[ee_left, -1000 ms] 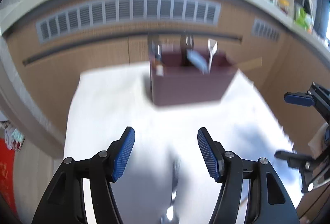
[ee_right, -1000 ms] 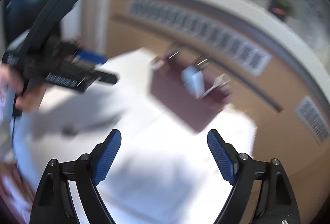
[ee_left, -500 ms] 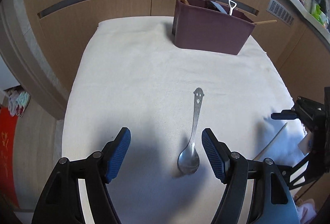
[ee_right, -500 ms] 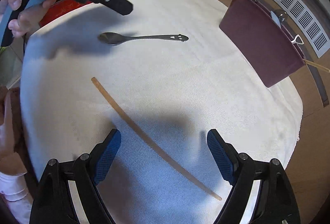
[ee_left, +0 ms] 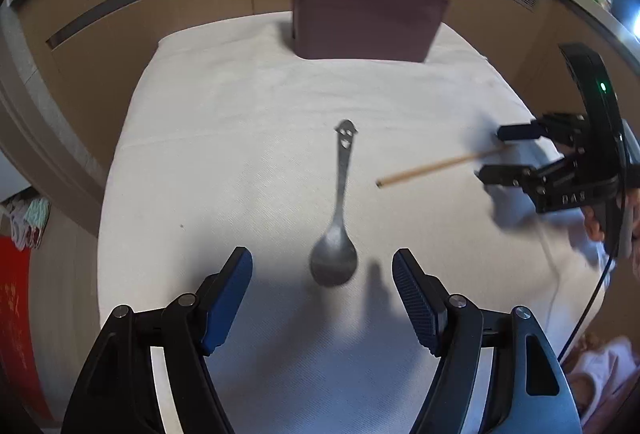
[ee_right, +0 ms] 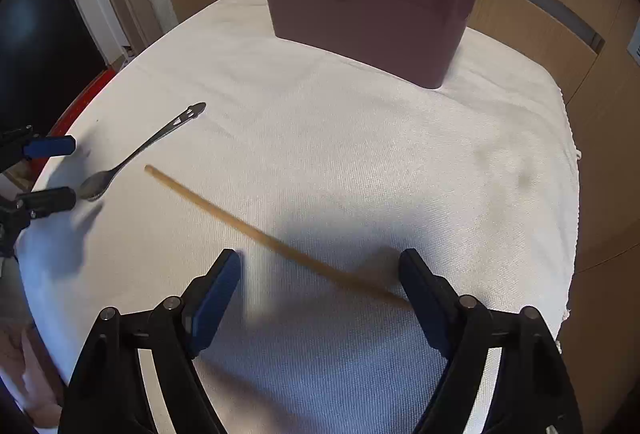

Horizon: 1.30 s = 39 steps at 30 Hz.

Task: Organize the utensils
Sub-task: 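Move both tools back over the metal spoon and wooden chopstick on the cloth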

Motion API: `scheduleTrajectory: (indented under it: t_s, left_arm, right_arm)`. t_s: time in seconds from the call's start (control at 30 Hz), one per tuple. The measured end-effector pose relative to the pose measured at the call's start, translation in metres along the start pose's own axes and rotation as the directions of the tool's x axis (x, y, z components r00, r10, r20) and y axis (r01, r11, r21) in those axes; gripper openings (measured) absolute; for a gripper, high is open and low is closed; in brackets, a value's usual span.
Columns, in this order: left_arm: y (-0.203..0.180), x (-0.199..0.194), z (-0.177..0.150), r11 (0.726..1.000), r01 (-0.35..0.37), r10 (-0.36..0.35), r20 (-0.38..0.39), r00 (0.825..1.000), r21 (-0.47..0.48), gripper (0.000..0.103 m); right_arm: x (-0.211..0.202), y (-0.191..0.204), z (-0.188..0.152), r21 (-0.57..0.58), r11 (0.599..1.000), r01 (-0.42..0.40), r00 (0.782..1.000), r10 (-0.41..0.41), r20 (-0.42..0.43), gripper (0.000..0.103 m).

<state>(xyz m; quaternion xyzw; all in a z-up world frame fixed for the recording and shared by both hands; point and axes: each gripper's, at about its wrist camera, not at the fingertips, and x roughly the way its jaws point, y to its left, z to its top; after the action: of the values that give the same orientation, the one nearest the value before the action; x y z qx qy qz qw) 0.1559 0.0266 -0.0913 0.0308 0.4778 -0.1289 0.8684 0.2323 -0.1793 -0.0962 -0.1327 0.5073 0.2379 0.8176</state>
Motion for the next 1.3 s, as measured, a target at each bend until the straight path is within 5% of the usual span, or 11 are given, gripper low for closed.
scheduleTrajectory:
  t_s: [0.27, 0.37, 0.5, 0.77, 0.93, 1.2, 1.3]
  left_arm:
    - [-0.015, 0.007, -0.013, 0.997, -0.079, 0.077, 0.084, 0.993, 0.016, 0.069]
    - [-0.014, 0.020, -0.010, 0.992, -0.124, 0.124, 0.058, 0.991, 0.001, 0.059]
    - [-0.010, 0.016, -0.005, 0.993, -0.116, 0.118, 0.085, 0.989, -0.032, 0.029]
    - [0.010, -0.034, 0.022, 0.992, -0.100, 0.117, 0.248, 0.962, -0.081, 0.029]
    - [0.028, -0.047, 0.047, 0.988, -0.087, 0.122, 0.307, 0.944, -0.127, 0.029]
    - [0.038, -0.045, 0.066, 0.984, -0.080, 0.129, 0.331, 0.935, -0.160, 0.029]
    - [0.042, -0.044, 0.071, 0.983, -0.071, 0.125, 0.334, 0.934, -0.170, 0.029]
  right_arm:
    - [-0.007, 0.004, -0.008, -0.007, 1.000, -0.011, 1.000, 0.011, 0.015, 0.077]
    - [-0.014, 0.003, -0.011, 0.005, 1.000, 0.012, 0.999, -0.012, 0.043, 0.077]
    - [-0.028, 0.004, -0.013, -0.035, 0.998, 0.060, 0.994, -0.056, 0.091, 0.079]
    - [-0.028, 0.014, -0.002, -0.149, 0.985, 0.091, 0.989, -0.072, 0.130, 0.083]
    - [-0.005, 0.010, 0.002, -0.114, 0.993, 0.003, 0.999, 0.001, 0.033, 0.083]
    - [-0.017, 0.056, -0.015, -0.149, 0.959, -0.241, 0.970, 0.231, -0.080, 0.046]
    - [-0.024, 0.069, -0.005, -0.199, 0.954, -0.225, 0.974, 0.223, -0.035, 0.037]
